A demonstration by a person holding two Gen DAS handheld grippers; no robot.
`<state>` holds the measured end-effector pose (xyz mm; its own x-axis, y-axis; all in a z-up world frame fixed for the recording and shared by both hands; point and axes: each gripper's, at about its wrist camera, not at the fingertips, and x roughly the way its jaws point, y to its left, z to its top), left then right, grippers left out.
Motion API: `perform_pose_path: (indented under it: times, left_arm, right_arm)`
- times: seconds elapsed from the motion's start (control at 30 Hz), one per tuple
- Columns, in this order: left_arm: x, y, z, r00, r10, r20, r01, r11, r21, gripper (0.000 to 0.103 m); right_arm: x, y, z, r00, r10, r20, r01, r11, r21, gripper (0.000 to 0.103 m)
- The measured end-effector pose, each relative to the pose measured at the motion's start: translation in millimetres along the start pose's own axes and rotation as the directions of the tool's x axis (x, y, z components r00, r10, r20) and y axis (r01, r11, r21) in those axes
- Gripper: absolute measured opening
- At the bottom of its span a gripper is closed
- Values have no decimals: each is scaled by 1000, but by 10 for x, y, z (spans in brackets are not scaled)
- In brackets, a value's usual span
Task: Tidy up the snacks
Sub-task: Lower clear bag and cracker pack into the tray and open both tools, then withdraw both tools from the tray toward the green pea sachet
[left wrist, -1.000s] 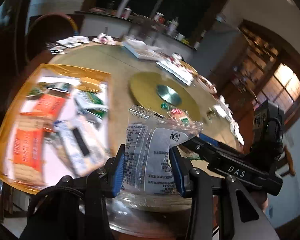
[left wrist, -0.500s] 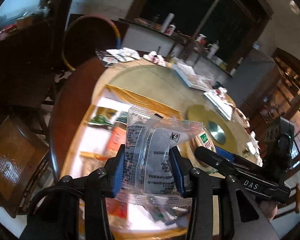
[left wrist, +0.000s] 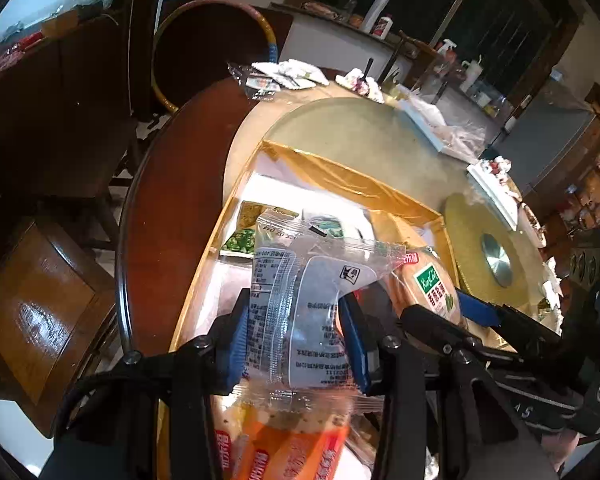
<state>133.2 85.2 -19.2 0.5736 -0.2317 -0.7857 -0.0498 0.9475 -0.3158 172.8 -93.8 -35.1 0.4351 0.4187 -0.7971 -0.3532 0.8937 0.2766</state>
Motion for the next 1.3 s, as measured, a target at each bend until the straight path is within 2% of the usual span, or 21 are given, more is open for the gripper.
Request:
perform_pose_path:
  times: [0.13, 0.3, 0.37, 0.4, 0.53, 0.67, 0.8, 0.93, 1.03, 1.3]
  left_arm:
    - [98, 21, -8, 998, 51, -37, -51, 999, 12, 43]
    - [109, 54, -6, 998, 51, -46, -51, 999, 0, 50]
    - [35, 40, -1, 999, 44, -28, -44, 999, 0, 62]
    - [-7, 29, -1, 999, 49, -18, -49, 999, 4, 65]
    - [-229, -78, -46, 997, 47, 61, -49, 999, 19, 66]
    - [-459, -417, -208, 992, 8, 127, -16, 998, 67, 68]
    - [-560, -873, -387, 986, -101, 131, 84, 988, 127, 70]
    - [-489, -1361, -561, 982, -175, 75, 158, 969, 191, 70]
    - [-380, -1723, -701, 974, -223, 23, 213, 951, 225, 70]
    - [-155, -2307, -969, 968, -246, -55, 251, 921, 298, 70]
  right_arm:
    - [101, 28, -18, 1000, -4, -29, 4, 1000, -8, 77]
    - [154, 48, -39, 999, -8, -33, 7, 1000, -21, 79]
    - [100, 32, -47, 999, 29, -25, -30, 1000, -7, 82]
    - [41, 9, -55, 998, 59, -7, -59, 998, 7, 85]
    - [-224, -61, -107, 995, 90, 52, -92, 995, 37, 86]
    - [-647, -197, -280, 989, 56, 138, -61, 998, 32, 86]
    - [-1119, -554, -547, 975, -9, 223, -7, 998, 70, 86]
    - [-1522, -1119, -837, 967, -41, 252, -2, 986, 169, 86]
    - [-1776, -1477, -1040, 960, -94, 265, 35, 976, 216, 86]
    - [-2183, -2270, -1330, 945, -202, 258, 131, 954, 268, 85]
